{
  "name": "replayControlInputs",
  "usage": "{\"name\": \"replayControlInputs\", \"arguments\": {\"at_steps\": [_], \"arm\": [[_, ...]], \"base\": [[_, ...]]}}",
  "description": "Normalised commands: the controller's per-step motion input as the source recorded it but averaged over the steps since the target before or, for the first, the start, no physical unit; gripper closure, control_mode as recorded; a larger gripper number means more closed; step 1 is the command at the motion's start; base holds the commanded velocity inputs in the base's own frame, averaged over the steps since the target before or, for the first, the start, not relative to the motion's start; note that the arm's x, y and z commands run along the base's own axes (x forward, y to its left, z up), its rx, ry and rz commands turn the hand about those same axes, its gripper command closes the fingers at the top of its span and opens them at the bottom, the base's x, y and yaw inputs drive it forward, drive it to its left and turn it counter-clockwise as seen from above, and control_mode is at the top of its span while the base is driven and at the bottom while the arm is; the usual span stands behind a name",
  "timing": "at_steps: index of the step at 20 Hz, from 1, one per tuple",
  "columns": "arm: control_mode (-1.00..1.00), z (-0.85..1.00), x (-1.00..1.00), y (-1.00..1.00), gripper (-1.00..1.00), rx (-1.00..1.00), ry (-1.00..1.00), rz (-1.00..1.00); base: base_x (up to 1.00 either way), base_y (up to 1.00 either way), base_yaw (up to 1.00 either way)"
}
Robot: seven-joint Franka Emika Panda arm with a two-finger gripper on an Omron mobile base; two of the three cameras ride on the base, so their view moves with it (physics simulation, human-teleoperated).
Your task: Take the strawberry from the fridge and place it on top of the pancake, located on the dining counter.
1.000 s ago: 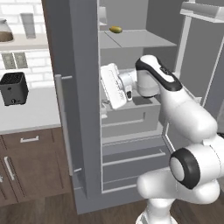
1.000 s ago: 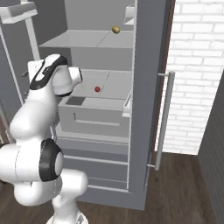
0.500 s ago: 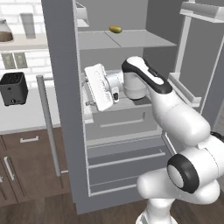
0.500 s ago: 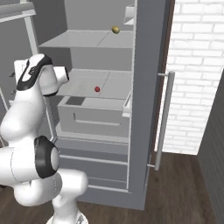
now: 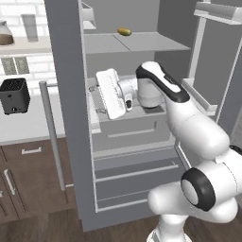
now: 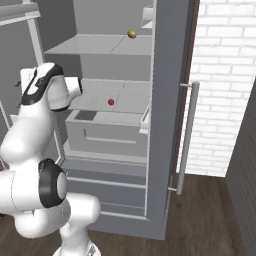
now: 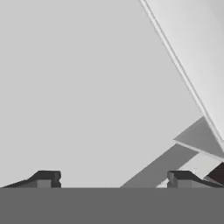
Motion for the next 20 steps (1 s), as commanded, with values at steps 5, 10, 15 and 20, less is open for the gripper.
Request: {"name": "replayControlInputs", "arguments": {"at_steps": [5, 10, 15, 20], "arm": [[-1.0, -0.16, -0.01, -0.95, -1.0, -0.09, -0.04, 0.0], [-1.0, -0.34, -0.09, -1.0, -1.0, -0.43, -0.15, 0.0], [-1.0, -0.4, -0.4, -0.87, -1.0, -0.75, -0.14, 0.0], [-1.0, -0.72, -0.27, -0.77, -1.0, -0.77, -0.05, 0.01]], "base": [[0.0, 0.0, 0.0], [0.0, 0.0, 0.0], [0.0, 0.0, 0.0], [0.0, 0.0, 0.0]]}}
